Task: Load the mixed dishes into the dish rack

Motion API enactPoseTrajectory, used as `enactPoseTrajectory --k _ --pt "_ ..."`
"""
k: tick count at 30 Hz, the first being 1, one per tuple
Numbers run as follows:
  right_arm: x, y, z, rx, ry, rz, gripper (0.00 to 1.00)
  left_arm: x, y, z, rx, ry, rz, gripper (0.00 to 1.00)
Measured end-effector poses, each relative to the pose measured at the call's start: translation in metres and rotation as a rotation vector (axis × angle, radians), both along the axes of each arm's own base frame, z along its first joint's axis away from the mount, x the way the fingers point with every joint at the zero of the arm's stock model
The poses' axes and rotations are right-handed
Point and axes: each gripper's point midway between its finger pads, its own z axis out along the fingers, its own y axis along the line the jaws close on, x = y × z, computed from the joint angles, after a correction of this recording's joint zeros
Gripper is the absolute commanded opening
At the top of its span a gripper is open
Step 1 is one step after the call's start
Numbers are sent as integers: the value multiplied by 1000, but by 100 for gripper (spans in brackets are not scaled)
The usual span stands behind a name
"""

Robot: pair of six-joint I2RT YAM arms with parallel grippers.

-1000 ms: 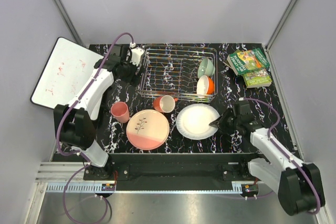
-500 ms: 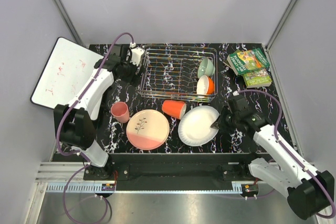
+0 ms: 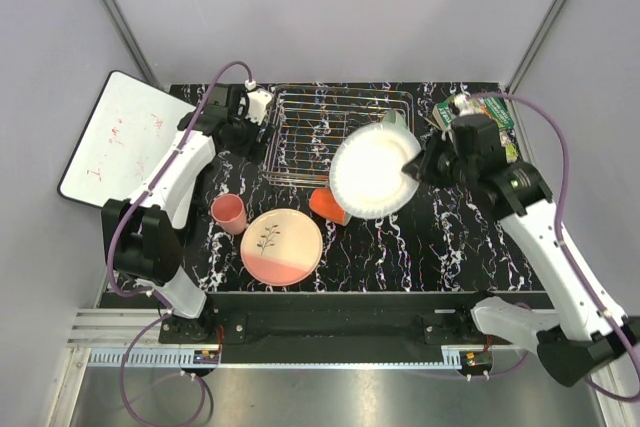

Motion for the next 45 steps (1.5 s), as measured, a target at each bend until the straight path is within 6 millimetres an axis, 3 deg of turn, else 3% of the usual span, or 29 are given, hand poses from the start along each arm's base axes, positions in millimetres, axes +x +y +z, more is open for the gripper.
enactPoseTrajectory --k 4,10,13,16,23,27,31,35,40,45 --pt "60 9 36 -123 -146 40 0 0 0 0 -5 1 8 80" --pt "159 13 37 -396 -346 63 0 -4 1 -3 -5 8 11 80" --pt "193 15 34 -527 -451 114 0 -6 2 -7 -3 15 11 80" --pt "223 22 44 -658 -602 190 0 -5 1 -8 -6 17 14 80" --pt "265 50 86 -888 -919 393 0 -1 1 -22 -10 50 24 80" --pt "276 64 90 -1033 -1029 543 0 0 3 -28 -8 63 33 80" --pt "295 71 76 -1181 -1072 662 0 2 3 -31 -8 72 37 80" --pt "312 65 44 -1280 -1036 748 0 7 3 -38 -6 86 40 80" --pt "321 57 3 -1340 -958 856 0 12 4 -43 -8 94 50 80" --pt "323 52 -10 -1358 -935 904 0 18 9 -45 -15 94 67 79"
